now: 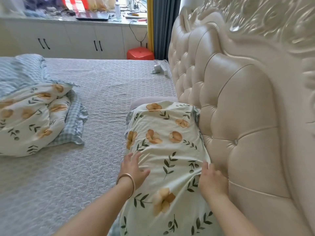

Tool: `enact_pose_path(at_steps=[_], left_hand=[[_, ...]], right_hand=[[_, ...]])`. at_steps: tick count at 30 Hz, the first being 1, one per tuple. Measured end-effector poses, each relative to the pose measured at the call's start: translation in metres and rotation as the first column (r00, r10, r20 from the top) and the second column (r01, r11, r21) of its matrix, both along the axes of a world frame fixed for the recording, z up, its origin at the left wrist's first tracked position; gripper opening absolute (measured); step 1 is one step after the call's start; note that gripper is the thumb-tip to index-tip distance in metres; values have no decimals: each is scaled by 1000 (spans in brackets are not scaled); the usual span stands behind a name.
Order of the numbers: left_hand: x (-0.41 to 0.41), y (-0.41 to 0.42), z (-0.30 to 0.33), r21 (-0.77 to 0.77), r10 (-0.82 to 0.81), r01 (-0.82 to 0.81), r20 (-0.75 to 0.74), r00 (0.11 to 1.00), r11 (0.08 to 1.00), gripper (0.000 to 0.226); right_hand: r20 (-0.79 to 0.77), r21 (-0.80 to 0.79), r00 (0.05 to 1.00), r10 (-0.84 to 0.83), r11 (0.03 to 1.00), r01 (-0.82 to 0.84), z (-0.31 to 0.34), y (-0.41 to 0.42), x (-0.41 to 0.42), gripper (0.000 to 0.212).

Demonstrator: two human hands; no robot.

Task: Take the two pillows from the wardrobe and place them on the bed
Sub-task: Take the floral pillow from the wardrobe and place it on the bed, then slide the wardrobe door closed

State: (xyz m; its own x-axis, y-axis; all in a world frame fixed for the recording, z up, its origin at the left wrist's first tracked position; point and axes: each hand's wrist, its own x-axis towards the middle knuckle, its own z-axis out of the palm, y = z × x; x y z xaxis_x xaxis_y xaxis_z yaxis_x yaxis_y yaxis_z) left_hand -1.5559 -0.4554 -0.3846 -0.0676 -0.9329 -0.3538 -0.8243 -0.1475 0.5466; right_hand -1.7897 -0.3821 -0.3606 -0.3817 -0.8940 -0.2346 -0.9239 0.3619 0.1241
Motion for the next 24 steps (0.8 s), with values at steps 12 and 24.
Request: enact_pose_path(at_steps=[12,24], left_hand=[[96,79,127,-174,142,-157,-96,985,972,60],[207,167,202,-299,388,-406,-123,914,863,59]], right_hand=[[340,-170,905,255,963,-207,106,20,118,35],[361,-347,756,546,831,-435,183,31,245,49]])
